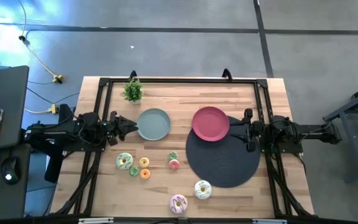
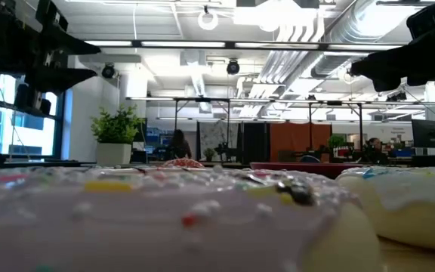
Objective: Pick & Place donuts
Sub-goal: Put the large white donut on the red plate
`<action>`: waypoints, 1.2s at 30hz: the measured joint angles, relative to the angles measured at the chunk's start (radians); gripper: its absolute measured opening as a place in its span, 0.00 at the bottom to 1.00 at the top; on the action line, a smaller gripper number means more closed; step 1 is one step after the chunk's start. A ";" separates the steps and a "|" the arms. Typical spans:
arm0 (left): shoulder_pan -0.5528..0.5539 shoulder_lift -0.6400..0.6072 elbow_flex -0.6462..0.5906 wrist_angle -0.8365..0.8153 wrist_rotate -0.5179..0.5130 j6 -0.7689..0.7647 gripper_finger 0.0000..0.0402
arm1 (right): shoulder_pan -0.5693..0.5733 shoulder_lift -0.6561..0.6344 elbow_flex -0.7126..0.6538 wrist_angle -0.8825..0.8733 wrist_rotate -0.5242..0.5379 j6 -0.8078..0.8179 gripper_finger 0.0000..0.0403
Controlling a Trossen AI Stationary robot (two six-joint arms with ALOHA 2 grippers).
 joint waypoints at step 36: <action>0.000 0.088 0.032 0.466 -0.122 -1.294 0.46 | 0.015 0.326 0.142 0.435 0.356 1.148 0.50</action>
